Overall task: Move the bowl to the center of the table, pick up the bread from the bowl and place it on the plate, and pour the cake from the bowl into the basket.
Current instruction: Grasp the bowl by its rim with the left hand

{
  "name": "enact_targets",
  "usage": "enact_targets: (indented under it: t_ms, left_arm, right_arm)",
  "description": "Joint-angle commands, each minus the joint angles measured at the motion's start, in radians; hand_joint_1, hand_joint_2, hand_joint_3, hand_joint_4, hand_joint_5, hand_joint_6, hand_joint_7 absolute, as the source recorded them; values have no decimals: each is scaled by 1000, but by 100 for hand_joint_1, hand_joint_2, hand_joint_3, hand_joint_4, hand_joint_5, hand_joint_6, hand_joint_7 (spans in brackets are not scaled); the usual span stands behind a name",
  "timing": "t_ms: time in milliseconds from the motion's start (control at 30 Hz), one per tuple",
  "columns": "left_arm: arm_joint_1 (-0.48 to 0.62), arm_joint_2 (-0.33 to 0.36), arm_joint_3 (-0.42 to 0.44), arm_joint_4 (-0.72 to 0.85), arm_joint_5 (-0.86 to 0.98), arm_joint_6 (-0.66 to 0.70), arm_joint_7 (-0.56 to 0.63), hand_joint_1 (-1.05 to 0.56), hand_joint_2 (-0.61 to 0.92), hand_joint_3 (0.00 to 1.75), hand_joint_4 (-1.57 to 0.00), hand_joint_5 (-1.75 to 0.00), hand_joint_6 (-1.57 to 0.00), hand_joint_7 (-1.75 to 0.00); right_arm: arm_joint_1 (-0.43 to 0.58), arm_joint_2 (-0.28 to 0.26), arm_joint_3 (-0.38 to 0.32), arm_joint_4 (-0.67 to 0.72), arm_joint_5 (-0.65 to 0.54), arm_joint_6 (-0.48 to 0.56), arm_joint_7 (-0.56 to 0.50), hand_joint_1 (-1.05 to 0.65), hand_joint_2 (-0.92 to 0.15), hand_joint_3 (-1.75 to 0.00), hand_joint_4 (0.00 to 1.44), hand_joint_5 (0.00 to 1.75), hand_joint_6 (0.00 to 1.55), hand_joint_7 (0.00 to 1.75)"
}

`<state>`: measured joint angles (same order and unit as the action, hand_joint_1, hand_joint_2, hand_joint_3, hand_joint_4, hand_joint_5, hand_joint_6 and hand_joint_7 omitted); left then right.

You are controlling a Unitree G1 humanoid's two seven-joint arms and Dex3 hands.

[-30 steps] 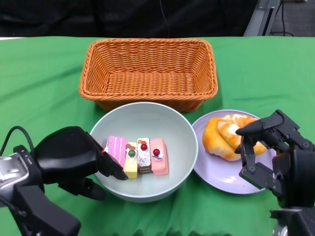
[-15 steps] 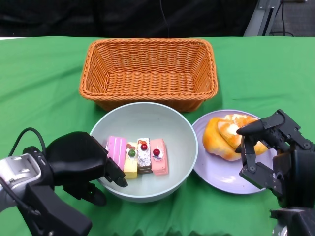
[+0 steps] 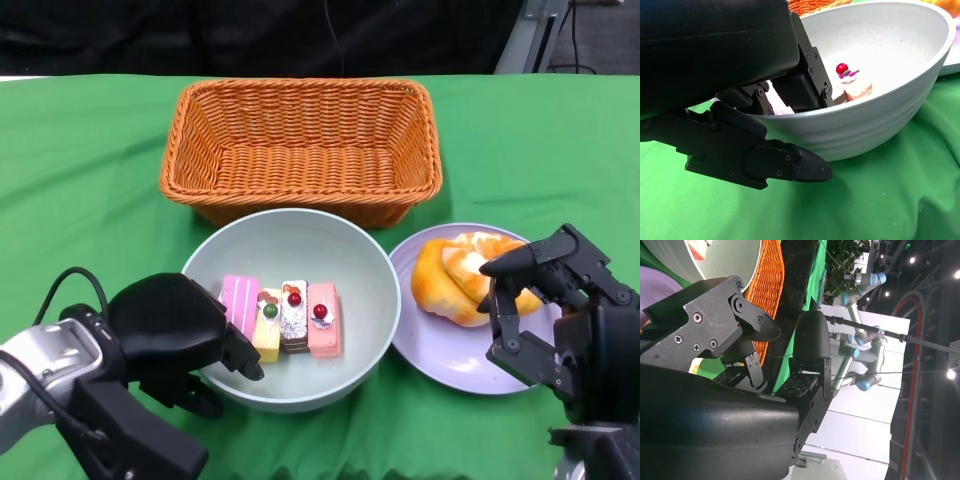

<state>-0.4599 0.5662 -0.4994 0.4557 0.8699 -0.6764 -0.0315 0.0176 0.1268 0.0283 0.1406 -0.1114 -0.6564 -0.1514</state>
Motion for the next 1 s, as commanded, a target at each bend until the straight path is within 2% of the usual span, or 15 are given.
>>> enact_targets:
  t_ms: [33, 267, 533, 633, 733, 867, 1000]
  left_arm:
    - [-11, -2, -17, 3, 16, 28, -27, -63, 92, 28, -72, -46, -83, 0]
    - [-36, -22, -39, 8, 8, 78, -92, -66, 92, 30, -75, -14, -69, 0]
    - [-31, -20, -38, -1, -15, 95, -122, -66, 92, 27, -59, -1, -57, 0]
    - [-25, -15, -36, -14, -13, 106, -126, -66, 92, 25, -58, -1, -57, 0]
    - [-20, -13, -37, -19, -9, 112, -119, -64, 92, 24, -67, -5, -63, -3]
    - [-21, -12, -43, 9, 9, 79, -53, -56, 92, 21, -81, -9, -74, -6]
    - [-33, -15, -54, 57, 32, 28, 44, -37, 92, 18, -100, -17, -88, -8]
  right_arm:
    - [13, 2, -4, -20, -8, 3, -13, 8, -57, -104, 70, 160, 68, 132]
    - [10, 3, -6, -3, -18, -22, -24, 9, -55, -108, 71, 161, 68, 131]
    - [13, 1, -6, -9, -19, -16, -28, 9, -56, -107, 71, 160, 68, 131]
    - [14, -1, -6, -11, -17, -14, -27, 10, -56, -107, 70, 160, 68, 132]
    - [14, -4, -6, -10, 0, -16, -15, 9, -57, -107, 70, 161, 68, 132]
    - [16, -6, -9, -12, -5, -18, -14, 9, -57, -106, 70, 160, 68, 132]
    - [16, -6, -9, -10, -4, -22, -12, 9, -56, -107, 71, 160, 68, 131]
